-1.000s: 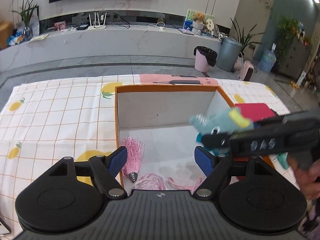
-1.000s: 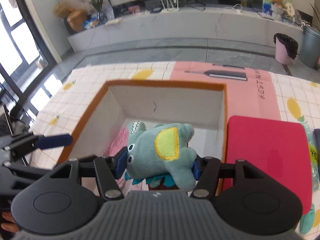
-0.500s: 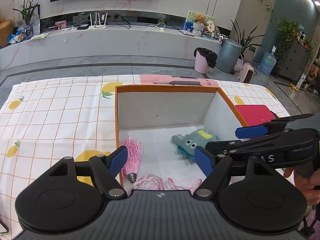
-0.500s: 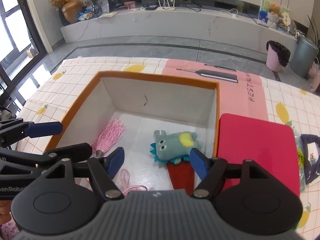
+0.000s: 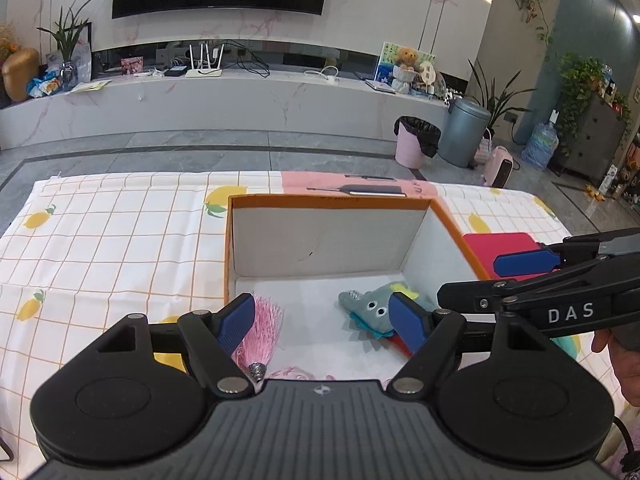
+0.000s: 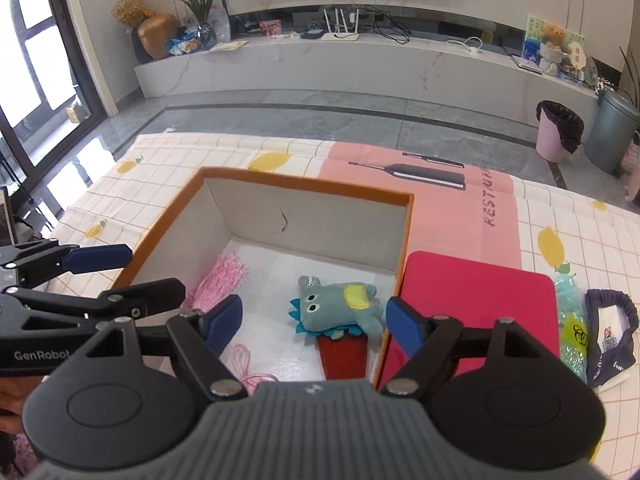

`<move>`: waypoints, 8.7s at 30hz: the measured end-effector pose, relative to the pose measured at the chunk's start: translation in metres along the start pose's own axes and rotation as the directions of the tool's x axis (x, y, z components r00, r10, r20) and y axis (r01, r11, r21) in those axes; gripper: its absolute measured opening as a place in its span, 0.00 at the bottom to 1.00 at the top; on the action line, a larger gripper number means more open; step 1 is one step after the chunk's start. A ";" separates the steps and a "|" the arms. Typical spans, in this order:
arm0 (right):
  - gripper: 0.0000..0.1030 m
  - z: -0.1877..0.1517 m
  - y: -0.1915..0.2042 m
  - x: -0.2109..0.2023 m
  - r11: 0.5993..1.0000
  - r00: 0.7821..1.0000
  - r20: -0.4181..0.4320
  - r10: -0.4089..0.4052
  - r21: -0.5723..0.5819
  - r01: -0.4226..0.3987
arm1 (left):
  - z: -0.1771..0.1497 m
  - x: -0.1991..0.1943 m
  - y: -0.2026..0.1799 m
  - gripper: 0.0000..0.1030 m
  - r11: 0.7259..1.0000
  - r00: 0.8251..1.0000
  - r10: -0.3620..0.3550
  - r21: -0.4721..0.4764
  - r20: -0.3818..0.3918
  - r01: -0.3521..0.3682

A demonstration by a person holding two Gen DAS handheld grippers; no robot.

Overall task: Organize soft objects
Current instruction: 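Move both grippers back toward the navy headband in the pile, then grasp the navy headband with the right gripper, then grasp the clear biohazard-label bag with the left gripper while the right gripper holds the headband, then carry the clear bag and navy headband over the white box with both grippers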

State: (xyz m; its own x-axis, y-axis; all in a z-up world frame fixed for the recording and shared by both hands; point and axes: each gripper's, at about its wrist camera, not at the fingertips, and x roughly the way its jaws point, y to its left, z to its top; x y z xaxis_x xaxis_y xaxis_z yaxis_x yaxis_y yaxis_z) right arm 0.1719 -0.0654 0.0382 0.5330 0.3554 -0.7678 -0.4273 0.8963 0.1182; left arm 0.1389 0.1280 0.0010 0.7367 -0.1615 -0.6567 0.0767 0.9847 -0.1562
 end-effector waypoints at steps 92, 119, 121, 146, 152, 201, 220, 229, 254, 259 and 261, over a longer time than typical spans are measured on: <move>0.92 -0.127 -0.347 -0.037 0.940 0.946 -0.192 -0.260 0.174 0.293 | -0.060 0.060 -0.308 0.87 0.897 0.996 -0.085 0.434 -0.003 0.078; 0.01 -0.120 -0.373 -0.026 0.866 0.921 -0.228 -0.315 0.327 0.377 | -0.057 0.080 -0.328 0.87 0.922 0.987 -0.158 0.357 -0.001 0.148; 0.01 -0.116 -0.372 -0.037 0.861 0.919 -0.191 -0.343 0.327 0.390 | -0.056 0.086 -0.332 0.87 0.928 0.989 -0.148 0.346 0.012 0.135; 0.02 -0.107 -0.382 -0.101 0.831 0.931 0.055 -0.360 0.472 0.294 | -0.077 0.186 -0.378 0.87 0.770 0.982 0.141 0.609 0.129 -0.191; 0.02 -0.110 -0.386 -0.094 0.826 0.929 0.024 -0.368 0.467 0.315 | -0.074 0.199 -0.378 0.87 0.771 0.982 0.155 0.608 0.104 -0.187; 0.80 -0.128 -0.395 -0.029 0.824 0.912 -0.235 -0.337 0.395 0.407 | -0.082 0.133 -0.296 0.02 0.978 0.976 -0.134 0.134 -0.172 0.158; 0.08 -0.129 -0.407 -0.006 0.808 0.899 -0.235 -0.370 0.396 0.436 | -0.078 0.112 -0.294 0.02 0.973 0.975 -0.173 0.131 -0.140 0.191; 0.05 -0.130 -0.416 -0.030 0.788 0.933 -0.148 -0.329 0.502 0.357 | -0.069 0.091 -0.292 0.02 0.966 0.974 -0.215 0.133 -0.078 0.223; 0.05 -0.101 -0.376 -0.076 0.829 0.928 0.036 -0.371 0.464 0.313 | -0.016 0.048 -0.293 0.00 0.942 0.943 -0.322 0.124 0.084 0.311; 0.05 -0.084 -0.350 -0.086 0.847 0.919 0.093 -0.384 0.431 0.310 | 0.005 0.036 -0.281 0.00 0.946 0.943 -0.312 0.128 0.116 0.297; 0.05 -0.077 -0.339 -0.090 0.851 0.916 0.118 -0.384 0.429 0.301 | 0.014 0.028 -0.272 0.00 0.950 0.944 -0.301 0.133 0.139 0.283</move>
State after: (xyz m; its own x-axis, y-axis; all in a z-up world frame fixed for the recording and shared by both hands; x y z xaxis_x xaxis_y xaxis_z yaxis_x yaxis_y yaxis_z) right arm 0.2128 -0.4218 0.0189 0.7382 0.0129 -0.6745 0.1102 0.9841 0.1394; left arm 0.1481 -0.1435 0.0356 0.7652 -0.4395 -0.4703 0.3708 0.8982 -0.2361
